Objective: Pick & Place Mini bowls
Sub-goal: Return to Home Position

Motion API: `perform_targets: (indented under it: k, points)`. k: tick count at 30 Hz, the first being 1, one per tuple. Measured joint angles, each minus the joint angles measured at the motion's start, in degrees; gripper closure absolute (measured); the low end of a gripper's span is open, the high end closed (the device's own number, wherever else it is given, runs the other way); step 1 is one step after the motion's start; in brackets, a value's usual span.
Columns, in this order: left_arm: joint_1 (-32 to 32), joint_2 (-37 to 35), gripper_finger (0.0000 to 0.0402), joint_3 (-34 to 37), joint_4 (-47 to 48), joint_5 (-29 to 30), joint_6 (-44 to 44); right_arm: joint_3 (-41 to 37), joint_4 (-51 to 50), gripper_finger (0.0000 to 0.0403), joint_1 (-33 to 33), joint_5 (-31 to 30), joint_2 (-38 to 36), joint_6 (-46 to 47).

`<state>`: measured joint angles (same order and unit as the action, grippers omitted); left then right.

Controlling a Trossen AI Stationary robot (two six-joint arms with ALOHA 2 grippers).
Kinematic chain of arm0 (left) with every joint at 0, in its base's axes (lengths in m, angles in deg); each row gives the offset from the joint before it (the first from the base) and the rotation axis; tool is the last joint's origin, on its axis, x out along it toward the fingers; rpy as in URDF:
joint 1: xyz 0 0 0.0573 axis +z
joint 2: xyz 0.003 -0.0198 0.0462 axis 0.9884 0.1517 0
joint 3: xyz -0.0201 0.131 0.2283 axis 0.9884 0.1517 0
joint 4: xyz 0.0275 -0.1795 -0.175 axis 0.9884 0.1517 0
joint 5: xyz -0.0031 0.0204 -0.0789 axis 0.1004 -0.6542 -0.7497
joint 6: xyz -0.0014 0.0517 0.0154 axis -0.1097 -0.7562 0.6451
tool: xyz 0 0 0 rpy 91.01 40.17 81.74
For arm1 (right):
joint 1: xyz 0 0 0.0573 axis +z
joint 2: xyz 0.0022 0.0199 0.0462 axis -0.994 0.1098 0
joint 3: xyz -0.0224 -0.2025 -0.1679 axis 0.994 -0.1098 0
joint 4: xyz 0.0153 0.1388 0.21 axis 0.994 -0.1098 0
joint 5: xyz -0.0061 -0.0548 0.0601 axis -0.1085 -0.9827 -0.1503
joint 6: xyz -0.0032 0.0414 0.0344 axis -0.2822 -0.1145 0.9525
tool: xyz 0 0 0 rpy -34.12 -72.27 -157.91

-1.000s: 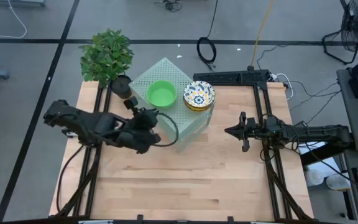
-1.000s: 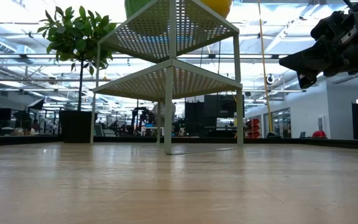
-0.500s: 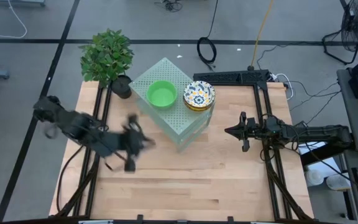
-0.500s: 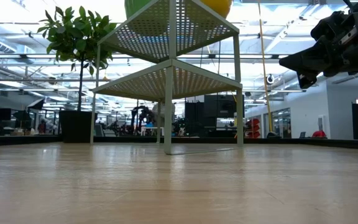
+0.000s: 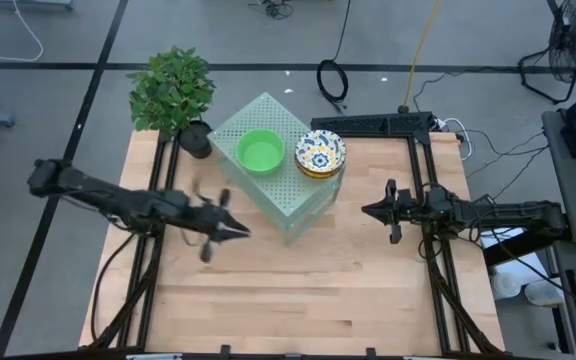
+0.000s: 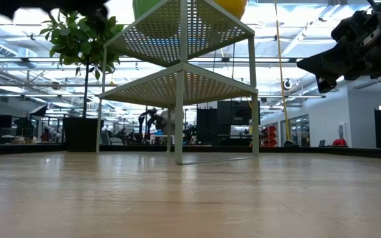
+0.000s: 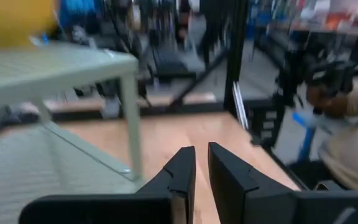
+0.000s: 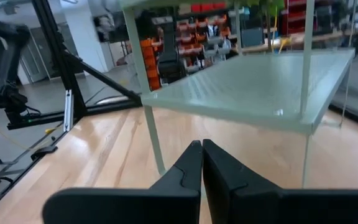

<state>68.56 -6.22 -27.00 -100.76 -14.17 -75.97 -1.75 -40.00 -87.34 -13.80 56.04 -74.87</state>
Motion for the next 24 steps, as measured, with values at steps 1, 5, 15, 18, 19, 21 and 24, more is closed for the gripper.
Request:
perform_targets:
  k: [1,5,15,18,19,21,24]
  points:
    - [0.3,-3.8,0.0355,3.1,-1.8,0.0,-0.9,0.0,0.3,0.0403,0.0,0.0,0.0,-0.5]
    - [-0.2,-17.9,0.0355,13.2,-3.8,4.0,-1.3,0.0,1.9,0.0403,0.0,0.0,-0.7,-2.8]
    - [-3.2,-38.2,0.0355,27.8,-4.6,6.3,-2.9,3.6,-7.6,0.0403,0.0,0.2,-5.3,-6.5]
    - [-3.2,-41.5,0.0355,28.4,0.8,6.3,-2.5,4.2,-9.9,0.0403,0.0,-0.1,-7.9,-8.3]
    - [-3.2,-42.1,0.0355,28.4,2.0,6.3,-2.2,4.2,-10.7,0.0403,0.0,-0.2,-8.9,-8.9]
    - [-3.2,-42.8,0.0355,28.3,3.1,6.2,-2.2,4.2,-11.5,0.0403,0.0,-1.1,-10.5,-9.7]
    - [-3.3,-42.9,0.0355,28.3,3.3,5.7,-3.2,3.5,-11.4,0.0403,0.0,-3.3,-13.0,-10.2]
